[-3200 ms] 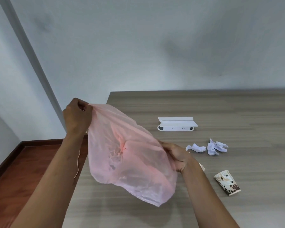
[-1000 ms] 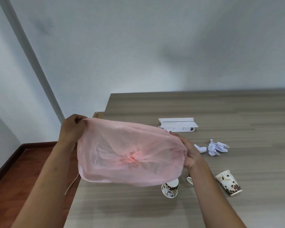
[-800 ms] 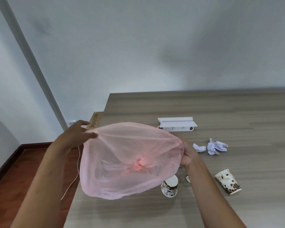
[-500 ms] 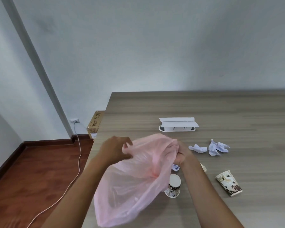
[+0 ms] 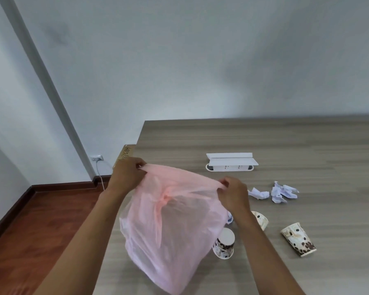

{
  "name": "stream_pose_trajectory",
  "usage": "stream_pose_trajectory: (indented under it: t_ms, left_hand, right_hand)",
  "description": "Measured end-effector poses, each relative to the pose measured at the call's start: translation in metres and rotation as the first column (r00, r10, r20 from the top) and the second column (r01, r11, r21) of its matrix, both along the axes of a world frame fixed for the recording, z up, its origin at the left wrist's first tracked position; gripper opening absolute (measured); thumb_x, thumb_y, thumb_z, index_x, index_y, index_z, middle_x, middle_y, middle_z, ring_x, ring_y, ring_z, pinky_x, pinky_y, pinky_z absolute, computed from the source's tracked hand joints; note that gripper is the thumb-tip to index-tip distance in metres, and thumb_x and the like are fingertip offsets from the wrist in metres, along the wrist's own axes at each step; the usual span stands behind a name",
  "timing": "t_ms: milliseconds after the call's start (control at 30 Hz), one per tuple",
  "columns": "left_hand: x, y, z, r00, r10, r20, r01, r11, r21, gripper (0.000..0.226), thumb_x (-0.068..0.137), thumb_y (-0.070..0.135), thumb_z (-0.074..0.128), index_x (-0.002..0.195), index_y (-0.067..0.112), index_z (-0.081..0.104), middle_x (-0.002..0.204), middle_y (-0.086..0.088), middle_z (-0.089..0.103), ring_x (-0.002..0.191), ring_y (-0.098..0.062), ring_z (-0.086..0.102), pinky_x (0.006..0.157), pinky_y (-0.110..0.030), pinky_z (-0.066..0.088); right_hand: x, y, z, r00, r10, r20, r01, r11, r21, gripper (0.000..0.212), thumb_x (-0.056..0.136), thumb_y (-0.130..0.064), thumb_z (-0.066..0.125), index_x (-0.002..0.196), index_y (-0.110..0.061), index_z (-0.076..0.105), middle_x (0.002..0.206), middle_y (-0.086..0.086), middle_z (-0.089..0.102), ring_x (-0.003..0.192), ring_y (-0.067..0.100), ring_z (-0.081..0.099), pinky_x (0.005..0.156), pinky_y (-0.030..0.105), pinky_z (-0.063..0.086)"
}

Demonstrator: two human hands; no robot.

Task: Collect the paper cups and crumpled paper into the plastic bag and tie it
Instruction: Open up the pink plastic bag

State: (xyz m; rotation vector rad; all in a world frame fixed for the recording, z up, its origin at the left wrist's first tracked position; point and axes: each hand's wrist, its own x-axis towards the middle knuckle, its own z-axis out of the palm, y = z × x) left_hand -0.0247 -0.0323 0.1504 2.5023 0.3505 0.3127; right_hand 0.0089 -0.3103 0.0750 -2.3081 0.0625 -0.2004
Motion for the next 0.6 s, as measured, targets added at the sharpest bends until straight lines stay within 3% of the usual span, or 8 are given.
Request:
stream_pose_trajectory:
  t_ms: [100,200,300,367,433,500,567,600]
  left_hand:
    - [-0.008,0.01,0.005,0.997,0.068,0.033,-0.068,0.997,0.02,0.031,0.079,0.005,0.057,0.099,0.017,0.077,0.102,-0.007,0.073,0.101,-0.029,0.064,0.086,-0.035,0.051]
    - [-0.013,0.007,0.013,0.999,0.046,-0.021,-0.047,0.997,-0.062,0.024,0.082,0.009,0.057,0.091,0.018,0.077,0.085,-0.003,0.07,0.084,-0.025,0.066,0.063,-0.026,0.052]
    - [-0.018,-0.004,0.026,0.998,0.0,-0.069,-0.009,0.991,-0.134,0.018,0.087,0.014,0.059,0.081,0.018,0.076,0.074,-0.004,0.07,0.069,-0.025,0.069,0.04,-0.014,0.044]
    - [-0.025,-0.013,0.037,0.995,-0.033,-0.091,0.015,0.981,-0.192,0.016,0.088,0.016,0.062,0.086,0.014,0.077,0.081,-0.007,0.074,0.072,-0.022,0.07,0.045,-0.016,0.048]
    - [-0.031,-0.026,0.047,0.991,-0.088,-0.103,0.061,0.969,-0.238,0.014,0.086,0.014,0.064,0.088,0.012,0.078,0.086,-0.011,0.075,0.075,-0.022,0.071,0.055,-0.025,0.054]
    - [-0.039,-0.039,0.055,0.981,-0.154,-0.115,0.117,0.953,-0.281,0.012,0.083,0.012,0.067,0.084,0.012,0.079,0.084,-0.012,0.075,0.074,-0.022,0.07,0.063,-0.032,0.058]
    - [-0.047,-0.048,0.06,0.97,-0.213,-0.118,0.168,0.936,-0.311,0.012,0.083,0.012,0.067,0.081,0.014,0.079,0.079,-0.009,0.076,0.071,-0.019,0.07,0.07,-0.039,0.059]
    - [-0.05,-0.049,0.063,0.969,-0.224,-0.102,0.183,0.932,-0.314,0.013,0.084,0.011,0.067,0.081,0.015,0.079,0.078,-0.006,0.076,0.071,-0.018,0.071,0.071,-0.039,0.059]
  right_hand:
    - [0.001,-0.001,0.002,0.982,-0.104,0.155,0.1,0.994,0.033,0.019,0.08,-0.005,0.066,0.097,-0.013,0.069,0.096,0.007,0.069,0.096,0.031,0.061,0.079,0.034,0.045]
    - [-0.02,0.017,0.019,0.87,-0.118,0.478,0.137,0.99,-0.006,0.03,0.073,-0.017,0.079,0.099,-0.015,0.065,0.099,0.005,0.06,0.094,0.027,0.052,0.083,0.039,0.045]
    - [-0.059,0.053,0.022,0.664,0.083,0.743,-0.131,0.991,0.006,0.016,0.08,-0.017,0.075,0.078,-0.01,0.061,0.076,0.002,0.056,0.074,0.018,0.049,0.069,0.028,0.041]
    - [-0.068,0.081,0.002,0.69,0.346,0.636,-0.366,0.925,-0.106,0.012,0.088,-0.018,0.065,0.077,-0.013,0.06,0.072,-0.001,0.057,0.07,0.016,0.052,0.064,0.029,0.046]
    - [-0.062,0.103,-0.027,0.743,0.558,0.37,-0.519,0.829,-0.208,0.012,0.091,-0.022,0.053,0.096,-0.016,0.063,0.09,0.0,0.065,0.088,0.018,0.058,0.075,0.035,0.052]
    - [-0.053,0.124,-0.046,0.69,0.695,0.203,-0.634,0.715,-0.294,0.028,0.089,-0.025,0.045,0.112,-0.016,0.057,0.105,0.006,0.066,0.101,0.024,0.061,0.083,0.037,0.055]
    - [-0.05,0.146,-0.052,0.634,0.773,0.025,-0.701,0.589,-0.403,0.052,0.086,-0.038,0.035,0.125,-0.009,0.053,0.123,0.019,0.061,0.119,0.038,0.055,0.099,0.048,0.047]
    - [-0.048,0.153,-0.053,0.618,0.776,-0.125,-0.734,0.512,-0.447,0.064,0.086,-0.045,0.031,0.134,-0.008,0.049,0.138,0.022,0.05,0.133,0.042,0.041,0.109,0.056,0.034]
